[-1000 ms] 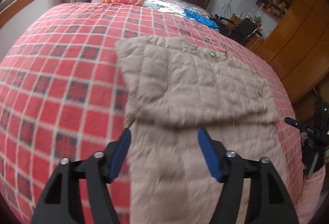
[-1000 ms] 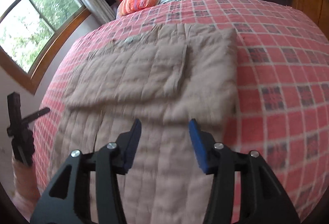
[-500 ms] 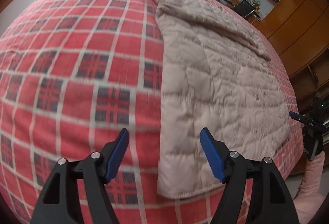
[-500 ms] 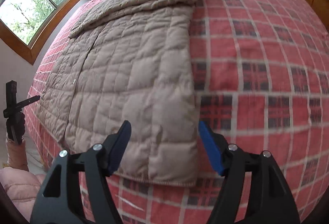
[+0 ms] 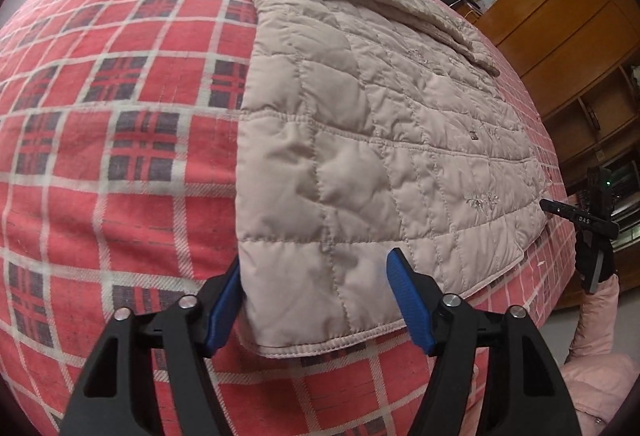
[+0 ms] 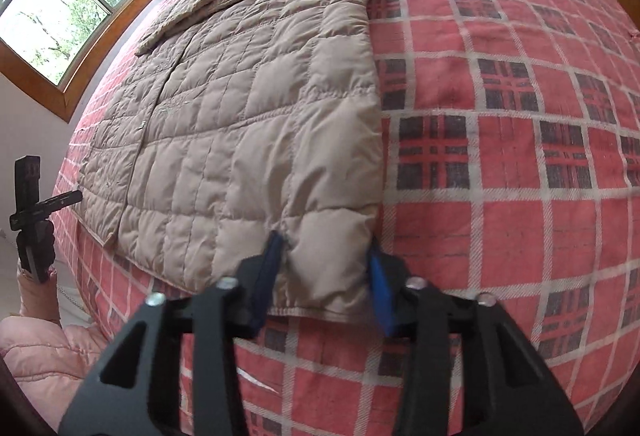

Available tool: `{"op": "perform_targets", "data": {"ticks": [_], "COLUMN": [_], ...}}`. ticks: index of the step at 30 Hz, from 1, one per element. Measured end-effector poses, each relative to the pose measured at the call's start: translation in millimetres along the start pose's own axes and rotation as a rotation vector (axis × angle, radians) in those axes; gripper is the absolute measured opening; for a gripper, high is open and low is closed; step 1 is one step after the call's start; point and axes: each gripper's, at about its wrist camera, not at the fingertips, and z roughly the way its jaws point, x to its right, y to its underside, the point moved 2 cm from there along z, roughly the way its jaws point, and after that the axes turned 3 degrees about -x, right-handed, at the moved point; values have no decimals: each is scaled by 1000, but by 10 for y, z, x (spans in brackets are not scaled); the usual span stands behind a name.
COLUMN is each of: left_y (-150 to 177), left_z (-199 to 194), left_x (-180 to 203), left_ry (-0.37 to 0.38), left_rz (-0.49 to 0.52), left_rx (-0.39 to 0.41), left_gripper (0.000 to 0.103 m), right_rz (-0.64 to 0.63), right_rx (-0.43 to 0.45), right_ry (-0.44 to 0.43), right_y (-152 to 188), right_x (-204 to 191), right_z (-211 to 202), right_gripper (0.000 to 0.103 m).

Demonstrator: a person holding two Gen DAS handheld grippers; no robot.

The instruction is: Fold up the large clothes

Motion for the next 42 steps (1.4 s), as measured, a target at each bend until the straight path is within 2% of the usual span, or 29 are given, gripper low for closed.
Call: {"op": "perform_targets", "data": {"ticks": [1, 3, 4, 6, 9, 17, 26, 31, 35, 42], "left_y": [4, 10, 14, 12, -11, -243, -681, -1171, -1687, -2527], "left_z": [3, -9, -25, -87, -225, -690, -992, -1133, -1161, -846], "left_x": [0, 9, 19, 38, 113, 340, 593, 643, 528, 235], "left_ry": [-13, -41, -41, -32, -20, 17, 4, -14, -6, -53], "left_rz": [-1, 3, 2, -2, 16, 82, 148, 148, 92, -18], "left_rx": [-1, 4, 9, 25, 62, 192, 296, 368, 410, 419], "left_gripper": [57, 40, 35, 21, 15, 11, 11, 11, 11, 11], "right_rz": [-6, -17, -20, -29, -30, -42, -93, -62, -22, 69], "right_rx": [7, 22, 30, 51, 99, 217, 276, 315, 317, 284], "right_ry": [-3, -10, -13, -17, -53, -96, -96, -110, -115, -119], "right_y": [8, 19, 20, 23, 3, -218, -605, -1116, -1597, -2508], "right_x": [-14, -45, -66, -109, -163, -247, -385, -339, -256, -13], "right_z": [-9, -28, -45, -101, -244, -675, -958, -1095, -1099, -827], "right_gripper": [23, 16, 12, 9, 7, 6, 6, 6, 6, 6]}}
